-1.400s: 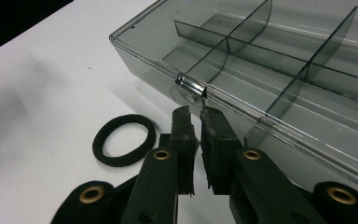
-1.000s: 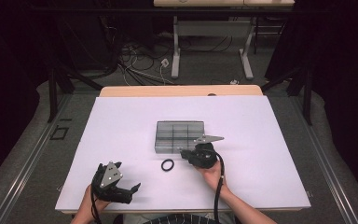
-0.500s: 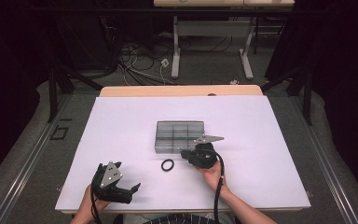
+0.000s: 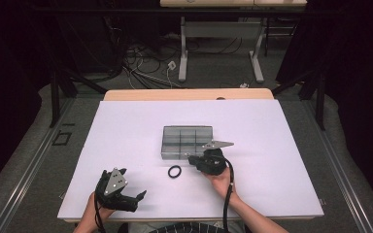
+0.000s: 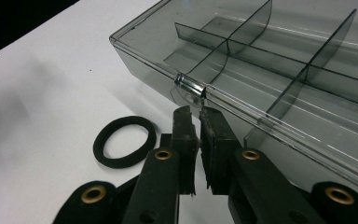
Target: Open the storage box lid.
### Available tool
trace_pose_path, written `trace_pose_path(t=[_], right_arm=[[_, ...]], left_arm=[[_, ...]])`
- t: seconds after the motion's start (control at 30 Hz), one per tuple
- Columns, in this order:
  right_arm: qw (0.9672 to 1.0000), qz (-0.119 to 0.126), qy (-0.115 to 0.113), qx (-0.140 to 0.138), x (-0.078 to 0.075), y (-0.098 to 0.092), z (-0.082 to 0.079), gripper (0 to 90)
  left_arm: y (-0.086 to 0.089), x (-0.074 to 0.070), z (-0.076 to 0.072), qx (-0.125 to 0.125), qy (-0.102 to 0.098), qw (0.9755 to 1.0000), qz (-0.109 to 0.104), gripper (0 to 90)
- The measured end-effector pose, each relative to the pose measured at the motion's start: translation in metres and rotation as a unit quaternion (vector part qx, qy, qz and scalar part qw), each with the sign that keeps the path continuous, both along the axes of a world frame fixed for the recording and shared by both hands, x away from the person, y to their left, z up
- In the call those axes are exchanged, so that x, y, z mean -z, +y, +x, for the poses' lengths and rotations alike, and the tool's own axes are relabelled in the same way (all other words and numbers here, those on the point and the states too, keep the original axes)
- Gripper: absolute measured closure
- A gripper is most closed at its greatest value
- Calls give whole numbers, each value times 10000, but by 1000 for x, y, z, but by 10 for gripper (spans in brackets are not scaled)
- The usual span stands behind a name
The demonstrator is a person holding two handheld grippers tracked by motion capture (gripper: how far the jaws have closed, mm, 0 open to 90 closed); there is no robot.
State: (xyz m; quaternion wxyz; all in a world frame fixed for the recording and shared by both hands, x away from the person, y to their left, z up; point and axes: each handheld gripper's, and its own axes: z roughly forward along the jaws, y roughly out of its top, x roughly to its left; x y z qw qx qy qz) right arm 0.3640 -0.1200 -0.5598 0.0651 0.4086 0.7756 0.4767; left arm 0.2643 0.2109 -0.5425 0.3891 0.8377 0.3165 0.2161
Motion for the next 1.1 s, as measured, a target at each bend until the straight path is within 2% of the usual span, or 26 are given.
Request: trace_pose_path(t=[0.37,0.4,0.43,0.5,1.1], right_arm=[[10000,71,-70,0,-1,0,0,848],[10000,67,-67,-2,-1,0,0,848],[10000,-41,-1,-4,-2,-1,-1,848],[10000,19,-71,2,-2,0,-1,848],[9999,90,-130,19,-4,-1,-1,845]], left_arm=[[0,-1,0,19,25,10000,13,0],[0,-1,0,17,19,10000,13,0],[0,-1,0,17,21,10000,12,0],[0,-1,0,9,23,10000,23,0],[0,-1,0,18,20,10000,14,0]])
